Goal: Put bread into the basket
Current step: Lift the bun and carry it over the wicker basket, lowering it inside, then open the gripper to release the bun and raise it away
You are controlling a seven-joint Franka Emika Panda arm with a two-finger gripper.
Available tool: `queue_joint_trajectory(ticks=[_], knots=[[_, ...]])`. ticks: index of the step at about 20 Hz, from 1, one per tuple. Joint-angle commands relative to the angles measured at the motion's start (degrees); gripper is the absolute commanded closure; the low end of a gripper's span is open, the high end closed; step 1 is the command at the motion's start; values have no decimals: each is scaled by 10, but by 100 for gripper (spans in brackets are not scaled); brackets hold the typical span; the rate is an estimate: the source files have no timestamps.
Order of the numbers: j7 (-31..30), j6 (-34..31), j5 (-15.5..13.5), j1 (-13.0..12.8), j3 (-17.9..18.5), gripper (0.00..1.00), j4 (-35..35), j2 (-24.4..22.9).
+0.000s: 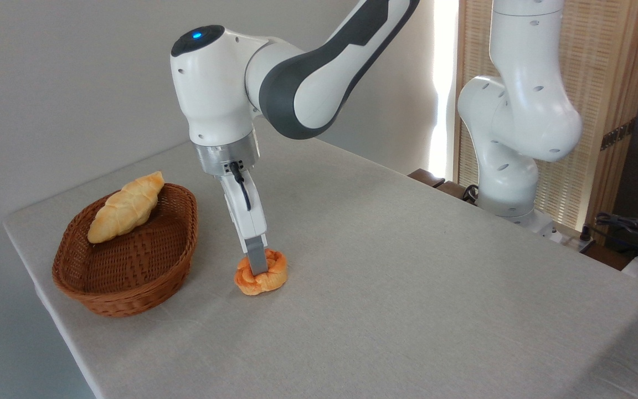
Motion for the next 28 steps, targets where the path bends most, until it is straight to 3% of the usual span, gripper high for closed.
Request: queue_joint_trajectory(ticks=[1, 5, 7, 14, 15, 16, 17, 18, 28], knots=[[-35, -78, -44, 3, 3, 90, 84, 0], [-103, -82, -90, 3, 0, 90, 197, 36], [-114, -62, -93, 3, -17, 90, 235, 69], [-119, 99, -94, 3, -80, 85, 230, 133], [-119, 101, -94, 3, -80, 74, 229, 134], [-116, 101, -93, 3, -80, 49, 227, 135], [-113, 101, -87, 3, -80, 19, 226, 135], [-112, 101, -84, 3, -80, 0, 221, 135], [-104, 97, -83, 3, -81, 0, 217, 135]])
